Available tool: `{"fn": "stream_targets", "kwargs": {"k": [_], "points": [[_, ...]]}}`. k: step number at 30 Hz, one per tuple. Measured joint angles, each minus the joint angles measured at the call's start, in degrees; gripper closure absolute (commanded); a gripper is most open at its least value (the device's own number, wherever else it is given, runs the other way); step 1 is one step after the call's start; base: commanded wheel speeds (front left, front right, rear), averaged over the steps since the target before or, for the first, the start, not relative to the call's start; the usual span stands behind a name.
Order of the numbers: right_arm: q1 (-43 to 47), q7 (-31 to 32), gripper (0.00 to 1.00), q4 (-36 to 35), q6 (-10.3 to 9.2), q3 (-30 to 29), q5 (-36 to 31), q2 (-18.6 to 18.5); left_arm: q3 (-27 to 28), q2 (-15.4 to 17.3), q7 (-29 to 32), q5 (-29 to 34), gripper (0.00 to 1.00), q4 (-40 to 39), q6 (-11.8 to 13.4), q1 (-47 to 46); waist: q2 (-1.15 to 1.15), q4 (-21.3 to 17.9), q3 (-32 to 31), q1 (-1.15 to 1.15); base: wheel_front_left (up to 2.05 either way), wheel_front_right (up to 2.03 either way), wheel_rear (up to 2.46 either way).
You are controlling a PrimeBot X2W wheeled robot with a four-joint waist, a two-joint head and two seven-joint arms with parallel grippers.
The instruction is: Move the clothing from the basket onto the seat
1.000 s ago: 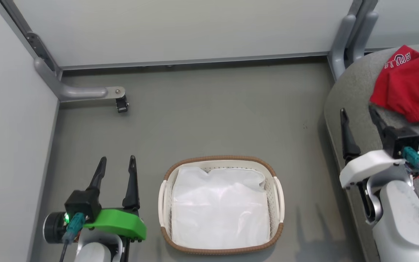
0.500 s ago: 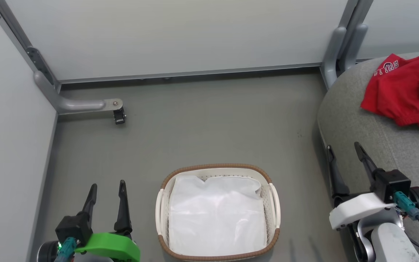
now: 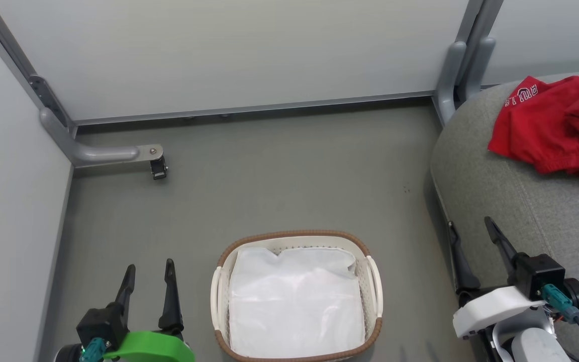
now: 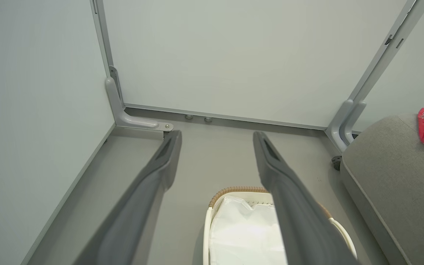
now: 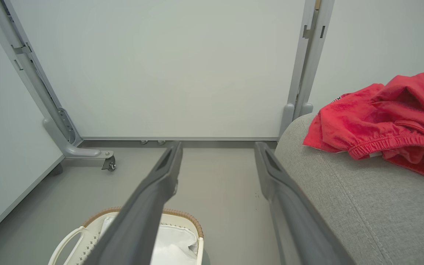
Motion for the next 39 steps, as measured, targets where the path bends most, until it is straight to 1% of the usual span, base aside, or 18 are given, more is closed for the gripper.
{"fn": "stream_targets", "kwargs": {"k": [29, 30, 35, 39], "points": [[0.8, 0.0, 0.0, 1.3, 0.0, 0.7, 0.6, 0.0, -0.2, 0.0, 0.0, -0.8, 0.0, 0.6, 0.0, 0.2, 0.0, 0.2, -0.5, 0.0, 0.0, 0.0, 0.0], [0.8, 0.0, 1.0, 1.4, 0.01, 0.7, 0.6, 0.0, -0.2, 0.0, 0.0, -0.9, 1.0, 0.7, 0.0, 0.2, 0.0, 0.2, -0.5, 0.0, 0.0, 0.0, 0.0], [1.4, 0.2, 1.0, 3.6, 0.01, 0.7, 0.8, 0.4, -0.6, -0.1, 0.1, -1.1, 1.0, 3.0, 0.0, 0.3, 0.0, 0.2, -0.5, 0.0, 0.0, 0.0, 0.0], [1.7, 1.4, 1.0, 3.8, 0.01, 0.4, 5.0, 0.4, -0.2, -0.1, 1.2, -4.9, 1.0, 3.1, -0.1, 0.3, 0.0, 0.1, -0.6, 0.0, 0.0, 0.0, 0.0]]}}
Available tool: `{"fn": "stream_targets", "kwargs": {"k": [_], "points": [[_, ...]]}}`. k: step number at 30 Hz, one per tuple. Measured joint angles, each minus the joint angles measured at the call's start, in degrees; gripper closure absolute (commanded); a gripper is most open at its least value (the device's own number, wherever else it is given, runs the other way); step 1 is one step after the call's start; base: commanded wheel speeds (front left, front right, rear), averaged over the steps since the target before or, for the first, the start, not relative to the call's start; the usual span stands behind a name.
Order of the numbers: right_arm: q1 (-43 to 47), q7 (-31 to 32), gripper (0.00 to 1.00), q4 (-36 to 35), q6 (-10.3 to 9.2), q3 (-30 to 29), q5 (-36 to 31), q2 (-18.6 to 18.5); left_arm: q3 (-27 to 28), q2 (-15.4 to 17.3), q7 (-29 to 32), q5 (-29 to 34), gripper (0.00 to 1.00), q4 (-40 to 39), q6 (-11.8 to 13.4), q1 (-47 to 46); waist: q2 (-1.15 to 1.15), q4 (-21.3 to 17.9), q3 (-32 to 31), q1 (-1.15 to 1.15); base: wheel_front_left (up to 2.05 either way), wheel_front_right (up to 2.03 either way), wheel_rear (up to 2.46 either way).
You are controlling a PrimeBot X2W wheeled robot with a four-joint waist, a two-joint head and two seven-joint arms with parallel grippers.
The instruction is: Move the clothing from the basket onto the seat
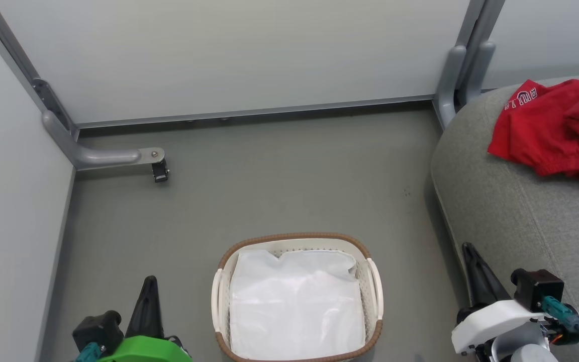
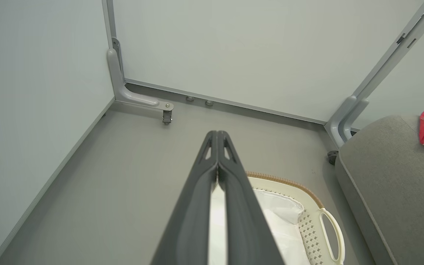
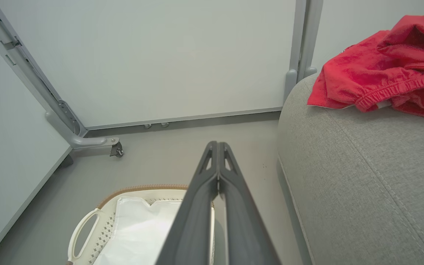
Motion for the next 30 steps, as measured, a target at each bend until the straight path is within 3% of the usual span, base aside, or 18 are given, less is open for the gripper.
{"fn": "stream_targets", "kwargs": {"k": [30], "points": [[-0.6, 7.6, 1.0, -1.0, -0.01, -2.6, 30.0, 0.0, 4.9, 0.0, 7.5, -26.5, 1.0, -1.6, -2.4, -1.4, 0.0, -0.4, -0.7, 0.0, 0.0, 0.0, 0.0]]}}
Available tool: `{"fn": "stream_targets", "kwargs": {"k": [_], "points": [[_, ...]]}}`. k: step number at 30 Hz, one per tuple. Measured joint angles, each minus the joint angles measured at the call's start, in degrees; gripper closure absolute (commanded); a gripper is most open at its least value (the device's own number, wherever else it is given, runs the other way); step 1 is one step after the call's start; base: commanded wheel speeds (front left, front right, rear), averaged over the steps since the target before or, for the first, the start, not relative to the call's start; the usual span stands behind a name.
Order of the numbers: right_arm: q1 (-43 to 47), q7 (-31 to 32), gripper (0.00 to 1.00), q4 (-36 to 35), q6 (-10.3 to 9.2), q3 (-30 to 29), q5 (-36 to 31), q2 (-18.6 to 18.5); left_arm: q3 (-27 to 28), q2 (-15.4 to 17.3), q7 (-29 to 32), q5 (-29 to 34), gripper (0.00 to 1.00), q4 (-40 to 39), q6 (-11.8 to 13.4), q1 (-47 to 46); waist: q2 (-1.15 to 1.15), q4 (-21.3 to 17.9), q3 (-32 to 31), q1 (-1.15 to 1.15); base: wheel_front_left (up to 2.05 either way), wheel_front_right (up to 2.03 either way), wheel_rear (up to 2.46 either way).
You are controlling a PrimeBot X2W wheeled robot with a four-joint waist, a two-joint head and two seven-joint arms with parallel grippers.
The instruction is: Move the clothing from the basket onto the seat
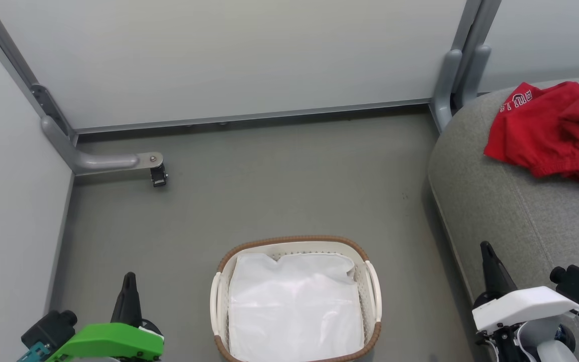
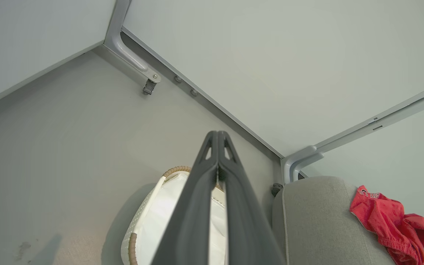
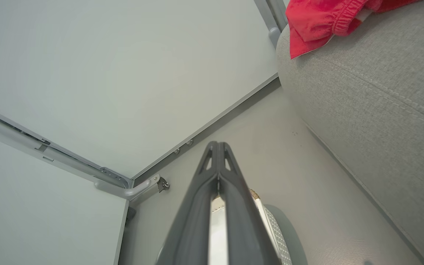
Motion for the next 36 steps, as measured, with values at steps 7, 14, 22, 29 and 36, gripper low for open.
{"fn": "stream_targets", "kwargs": {"k": [7, 14, 22, 29, 36], "points": [[-0.2, 1.3, 1.0, -0.2, 0.0, -0.6, 5.5, 0.0, 0.8, 0.0, 1.4, -5.0, 1.0, -0.3, -0.4, -0.7, 0.0, -0.1, -0.2, 0.0, 0.0, 0.0, 0.0], [-0.3, 2.6, 1.0, -0.5, 0.0, -1.1, 10.6, 0.0, 1.8, 0.0, 2.8, -9.4, 1.0, -0.5, -0.8, -1.1, 0.0, -0.2, -0.3, 0.0, 0.0, 0.0, 0.0], [-0.4, 4.0, 1.0, -0.7, 0.0, -1.5, 16.0, -0.1, 2.5, 0.0, 4.2, -14.2, 1.0, -0.8, -1.2, -1.6, 0.0, -0.3, -0.5, 0.0, 0.0, 0.0, 0.0], [-0.6, 5.1, 1.0, -0.9, 0.0, -1.9, 20.6, -0.1, 3.5, 0.0, 5.4, -18.2, 1.0, -1.2, -1.6, -2.1, 0.0, -0.4, -0.7, 0.0, 0.0, 0.0, 0.0], [-0.9, 6.2, 1.0, -1.0, 0.0, -2.4, 24.8, -0.1, 4.0, 0.0, 6.4, -21.8, 1.0, -1.5, -1.9, -2.5, 0.0, -0.5, -0.8, 0.0, 0.0, 0.0, 0.0]]}}
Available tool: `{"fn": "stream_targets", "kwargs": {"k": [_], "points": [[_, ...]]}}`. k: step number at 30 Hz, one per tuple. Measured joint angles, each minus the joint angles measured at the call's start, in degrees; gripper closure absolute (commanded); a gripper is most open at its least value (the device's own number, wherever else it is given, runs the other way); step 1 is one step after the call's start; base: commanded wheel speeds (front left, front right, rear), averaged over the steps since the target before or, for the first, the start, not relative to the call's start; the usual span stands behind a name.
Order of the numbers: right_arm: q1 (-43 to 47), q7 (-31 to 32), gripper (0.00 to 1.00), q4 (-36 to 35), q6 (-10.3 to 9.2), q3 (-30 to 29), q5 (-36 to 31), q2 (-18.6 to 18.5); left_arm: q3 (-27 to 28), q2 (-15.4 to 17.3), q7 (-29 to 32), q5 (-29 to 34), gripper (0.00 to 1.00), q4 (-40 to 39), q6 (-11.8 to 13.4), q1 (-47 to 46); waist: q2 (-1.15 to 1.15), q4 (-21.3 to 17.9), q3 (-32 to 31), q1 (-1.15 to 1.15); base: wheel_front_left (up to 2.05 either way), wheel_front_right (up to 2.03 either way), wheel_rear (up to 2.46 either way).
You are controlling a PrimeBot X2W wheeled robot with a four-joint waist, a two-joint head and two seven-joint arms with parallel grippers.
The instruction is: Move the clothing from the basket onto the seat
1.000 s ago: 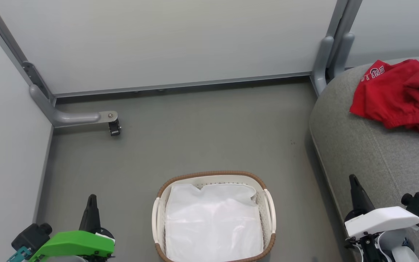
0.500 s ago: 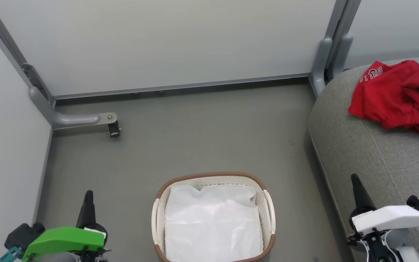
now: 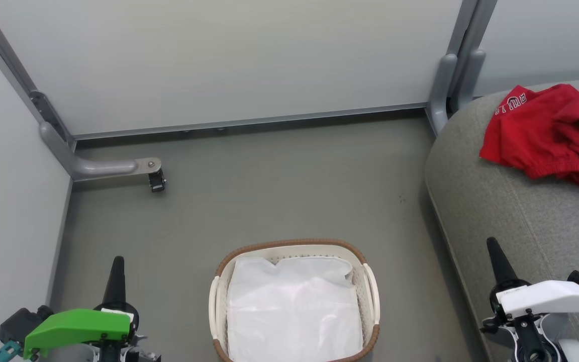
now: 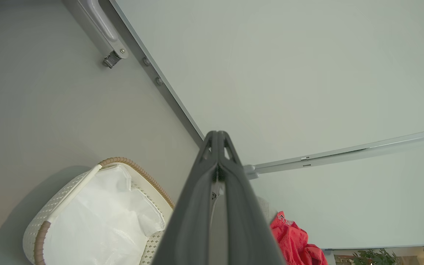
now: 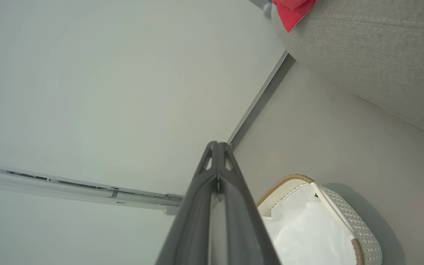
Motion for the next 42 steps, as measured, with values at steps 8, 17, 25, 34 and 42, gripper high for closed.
{"fn": "stream_targets", "kwargs": {"k": [8, 17, 25, 34, 42], "points": [[-0.4, 1.1, 1.0, -0.2, -0.01, -0.4, 4.3, 0.0, 0.8, 0.0, 1.1, -3.9, 1.0, -0.3, -0.3, -0.5, 0.0, -0.1, -0.2, 0.0, 0.0, 0.0, 0.0], [-0.5, 2.3, 1.0, -0.3, -0.01, -0.8, 9.0, -0.1, 1.6, 0.0, 2.4, -8.2, 1.0, -0.5, -0.7, -1.0, 0.0, -0.2, -0.4, 0.0, 0.0, 0.0, 0.0], [-0.5, 3.3, 1.0, -0.5, -0.01, -1.1, 12.8, -0.1, 2.2, 0.0, 3.3, -11.5, 1.0, -0.6, -1.1, -1.3, 0.0, -0.3, -0.6, 0.0, 0.0, 0.0, 0.0], [-0.6, 4.4, 1.0, -0.7, -0.02, -1.5, 16.9, -0.1, 3.0, 0.0, 4.4, -15.1, 1.0, -0.8, -1.3, -1.7, 0.0, -0.4, -0.8, 0.0, 0.0, 0.0, 0.0], [-0.9, 5.1, 1.0, -0.8, -0.03, -1.9, 20.2, -0.1, 3.5, 0.0, 5.3, -17.9, 1.0, -1.0, -1.6, -2.1, 0.0, -0.5, -1.0, 0.0, 0.0, 0.0, 0.0]]}}
